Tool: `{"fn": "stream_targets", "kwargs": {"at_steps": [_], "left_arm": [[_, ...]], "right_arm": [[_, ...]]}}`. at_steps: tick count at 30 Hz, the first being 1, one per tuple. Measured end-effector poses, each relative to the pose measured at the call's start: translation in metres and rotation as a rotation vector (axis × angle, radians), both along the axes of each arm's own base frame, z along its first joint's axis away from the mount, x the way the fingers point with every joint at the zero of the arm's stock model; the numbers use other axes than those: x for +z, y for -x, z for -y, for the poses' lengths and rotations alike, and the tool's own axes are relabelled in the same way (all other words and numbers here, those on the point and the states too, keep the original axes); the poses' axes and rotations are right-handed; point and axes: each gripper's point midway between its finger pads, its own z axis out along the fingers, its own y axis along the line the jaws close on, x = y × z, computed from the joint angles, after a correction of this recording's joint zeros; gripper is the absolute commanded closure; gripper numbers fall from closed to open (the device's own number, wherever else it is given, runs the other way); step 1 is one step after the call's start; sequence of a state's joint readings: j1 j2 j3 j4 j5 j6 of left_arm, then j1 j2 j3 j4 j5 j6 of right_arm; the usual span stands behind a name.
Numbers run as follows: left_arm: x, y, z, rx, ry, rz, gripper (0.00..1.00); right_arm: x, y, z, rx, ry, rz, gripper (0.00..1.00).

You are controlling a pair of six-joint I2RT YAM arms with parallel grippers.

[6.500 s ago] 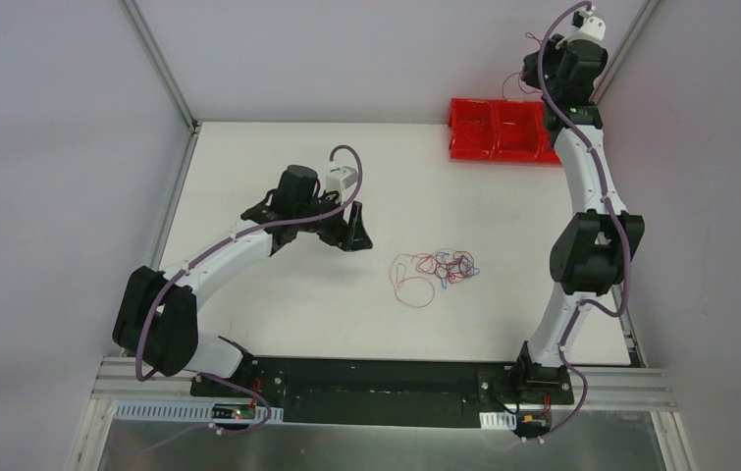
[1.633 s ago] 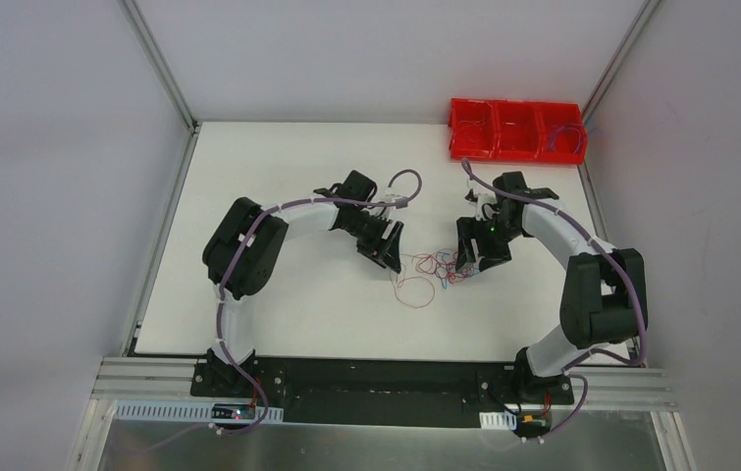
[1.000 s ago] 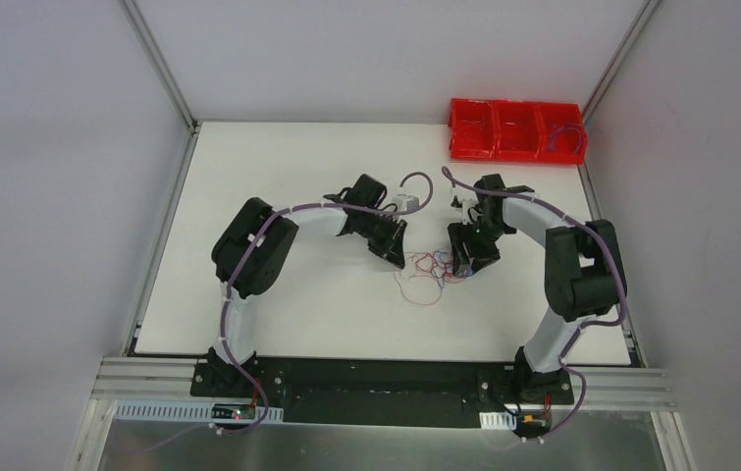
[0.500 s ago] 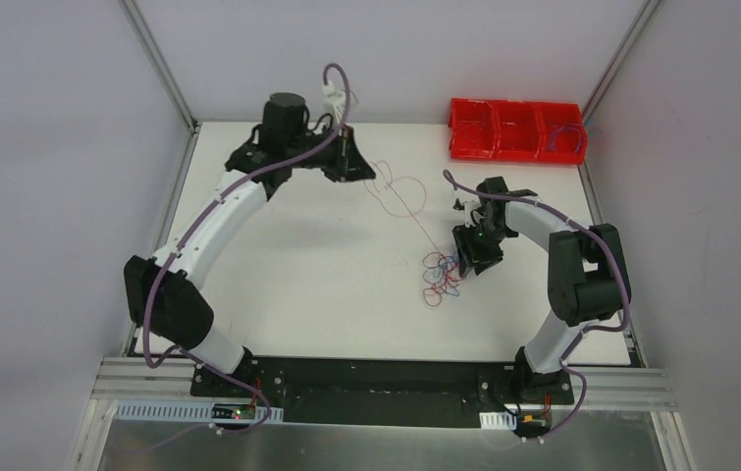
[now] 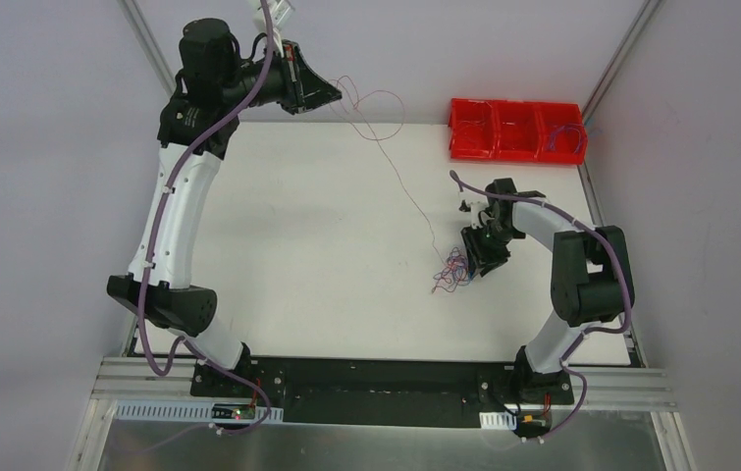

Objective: Untangle the cables

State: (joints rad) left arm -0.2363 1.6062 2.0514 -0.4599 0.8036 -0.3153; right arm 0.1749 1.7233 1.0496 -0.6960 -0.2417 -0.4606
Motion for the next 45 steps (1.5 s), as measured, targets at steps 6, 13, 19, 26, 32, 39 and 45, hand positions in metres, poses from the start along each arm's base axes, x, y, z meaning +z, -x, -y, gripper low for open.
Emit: {"fn": "stream_targets", "kwargs": {"at_steps": [6,13,19,26,32,39,45], "left_arm": [[0.029,-0.008,-0.008,0.024,0.026,0.045,1.0],[0.068,-0.022,-0.02,0.05,0.074,0.125,1.0],[0.054,-0.018,-0.013,-0.009,0.083,0.066,1.0],[0.003,-0.023,0.001,-0.078,0.077,-0.09,1.0],[-0.117,-0.02,0.02,-0.123,-0.011,-0.335,1.0],[-0.288,-0.017,0.014,-0.08,-0.176,-0.65,1.0],[-0.381,0.002,0.03,-0.12,-0.256,-0.869,1.0]], "right_arm": [[-0.001,0.002,0.009,0.019,0.017,-0.007,0.64],[0.0,0.009,0.023,0.004,0.038,-0.058,0.57],[0.008,0.009,0.025,0.003,0.014,-0.081,0.35],[0.086,-0.043,-0.005,0.009,-0.184,0.17,0.18],[0.155,-0.074,-0.024,0.039,-0.295,0.353,0.17],[0.146,-0.057,-0.043,0.05,-0.33,0.279,0.2],[0.123,-0.033,-0.075,0.047,-0.349,0.179,0.19]]}}
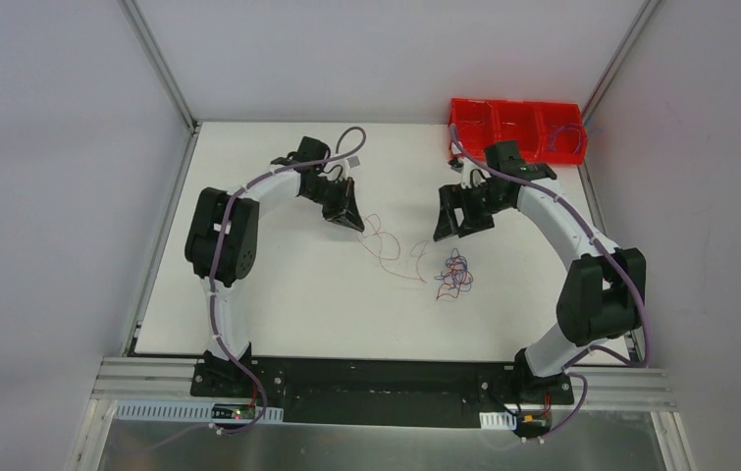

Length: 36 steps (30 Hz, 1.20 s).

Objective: Untangle the cables

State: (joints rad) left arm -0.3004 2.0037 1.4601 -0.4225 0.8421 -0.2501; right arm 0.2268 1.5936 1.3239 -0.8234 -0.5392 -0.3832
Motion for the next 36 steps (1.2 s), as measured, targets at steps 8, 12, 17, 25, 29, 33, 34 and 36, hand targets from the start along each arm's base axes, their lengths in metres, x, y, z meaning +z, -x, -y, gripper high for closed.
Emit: {"fn": "stream_targets", "kwargs": {"at_steps": [8,12,17,25,29,33,34,36], "left_arm": [[-0.019,0.008,0.031,-0.033,0.007,-0.031,1.0],[-0.028,0.005,0.03,-0.001,0.007,-0.068,1.0],[-0.026,0.004,0.032,0.027,0.036,-0.102,1.0],[-0.025,0.015,0.039,0.067,0.115,-0.219,1.0],[-0.026,0.019,0.042,0.089,0.141,-0.268,1.0],[-0.024,0.017,0.041,0.109,0.164,-0.289,1.0],[-0.024,0.016,0.04,0.114,0.173,-0.295,1.0],[-0.025,0.015,0.037,0.131,0.181,-0.308,1.0]], "right_arm": [[-0.017,0.011,-0.043,0.029,-0.044,-0.06,0.18],[-0.029,0.028,-0.067,0.139,-0.034,-0.035,0.17],[-0.044,0.042,-0.098,0.262,-0.034,0.08,0.17],[-0.062,0.016,-0.131,0.218,-0.017,0.212,0.2],[-0.079,-0.001,-0.138,0.159,0.001,0.228,0.34],[-0.088,-0.005,-0.147,0.145,-0.004,0.229,0.58],[-0.089,-0.005,-0.149,0.148,-0.005,0.231,0.63],[-0.09,-0.005,-0.152,0.148,-0.008,0.23,0.72]]}}
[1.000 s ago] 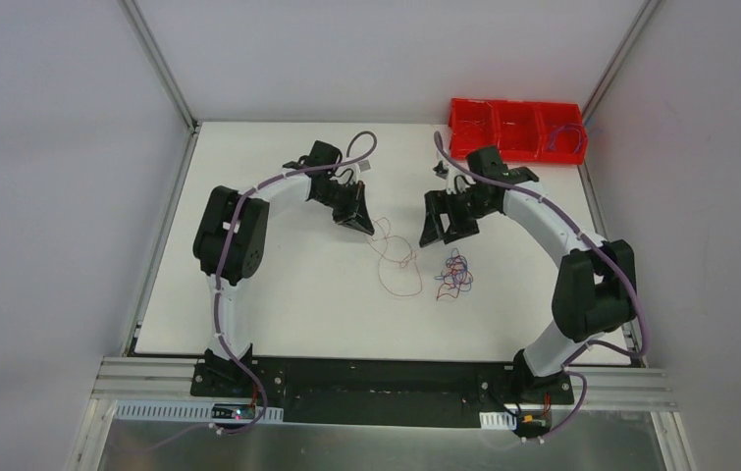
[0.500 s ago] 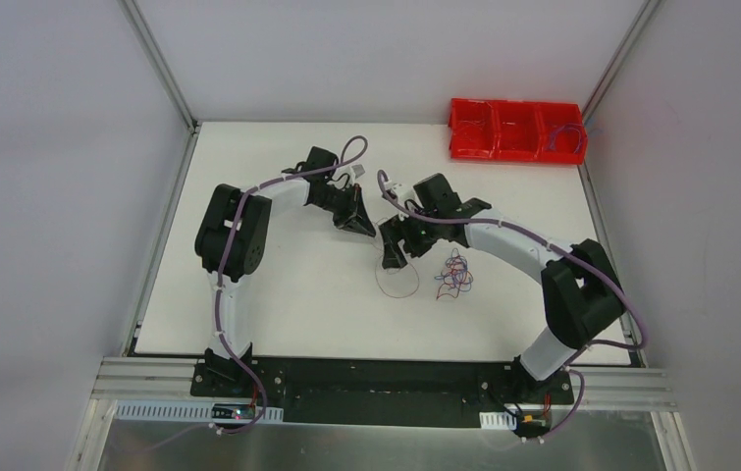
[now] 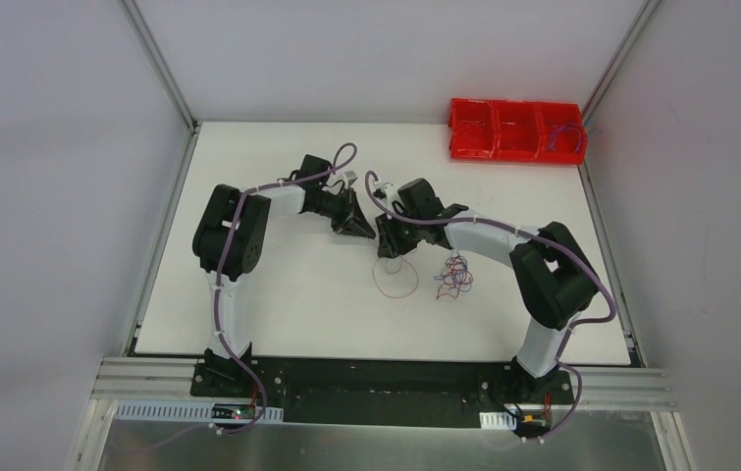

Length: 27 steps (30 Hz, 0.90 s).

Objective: Untangle the cables

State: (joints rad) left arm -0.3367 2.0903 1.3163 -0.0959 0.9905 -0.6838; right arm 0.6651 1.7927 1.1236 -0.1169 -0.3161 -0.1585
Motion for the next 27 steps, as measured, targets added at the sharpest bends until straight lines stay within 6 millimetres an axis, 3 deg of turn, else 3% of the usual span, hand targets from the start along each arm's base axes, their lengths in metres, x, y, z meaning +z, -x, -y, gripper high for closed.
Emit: {"fn": "stream_targets", "kwargs": {"at_steps": [3,4,10,17,18,22,24,27], "left_arm": [[-0.004,-0.004,-0.01,0.039,0.004,-0.029,1.0],[-0.005,-0.005,-0.013,0.052,0.004,-0.036,1.0],[0.001,-0.013,-0.017,0.087,0.036,-0.048,1.0],[0.02,-0.02,-0.013,0.113,0.086,-0.017,1.0],[0.024,-0.021,-0.013,0.116,0.097,-0.014,1.0],[0.042,-0.024,-0.009,0.133,0.149,-0.006,1.0],[0.05,-0.028,-0.007,0.143,0.173,0.008,1.0],[0.058,-0.031,-0.005,0.153,0.202,0.012,1.0]], "right_arm": [[0.0,0.001,-0.001,0.004,-0.002,0.002,0.98],[0.0,0.001,-0.001,0.005,-0.002,0.001,1.0],[0.011,0.003,-0.005,0.011,-0.035,0.003,1.0],[0.045,-0.01,-0.002,-0.034,-0.096,0.018,1.0],[0.052,-0.014,0.001,-0.049,-0.108,0.026,0.99],[0.071,-0.027,0.008,-0.089,-0.129,0.045,0.49],[0.072,-0.029,0.009,-0.101,-0.127,0.048,0.41],[0.07,-0.027,0.01,-0.107,-0.121,0.034,0.39]]}}
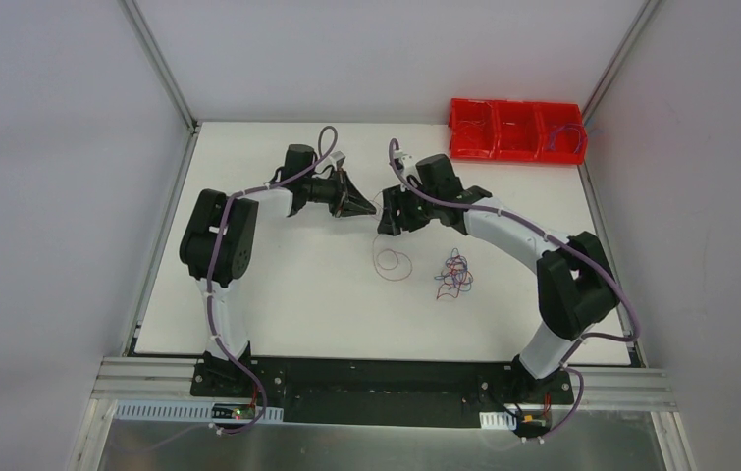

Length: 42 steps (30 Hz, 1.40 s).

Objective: Untangle the cables

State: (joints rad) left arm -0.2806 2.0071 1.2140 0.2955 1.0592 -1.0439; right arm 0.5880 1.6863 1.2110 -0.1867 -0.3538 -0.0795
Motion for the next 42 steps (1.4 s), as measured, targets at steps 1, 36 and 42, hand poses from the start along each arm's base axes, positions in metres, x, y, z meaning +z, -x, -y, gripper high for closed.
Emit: {"fn": "stream_targets", "kwargs": {"at_steps": [1,36,42], "left_arm": [[0.002,0.0,0.0,0.002,0.006,-0.003,1.0],[0.071,-0.002,-0.091,0.161,-0.18,0.305,0.15],[0.069,0.005,-0.093,0.123,-0.217,0.341,0.14]], "right_arm": [[-0.001,0.0,-0.001,-0.002,-0.001,-0.005,0.4],[0.149,-0.131,0.093,-0.371,-0.18,0.211,1.0],[0.233,-0.216,0.158,-0.529,-0.239,0.419,1.0]]}}
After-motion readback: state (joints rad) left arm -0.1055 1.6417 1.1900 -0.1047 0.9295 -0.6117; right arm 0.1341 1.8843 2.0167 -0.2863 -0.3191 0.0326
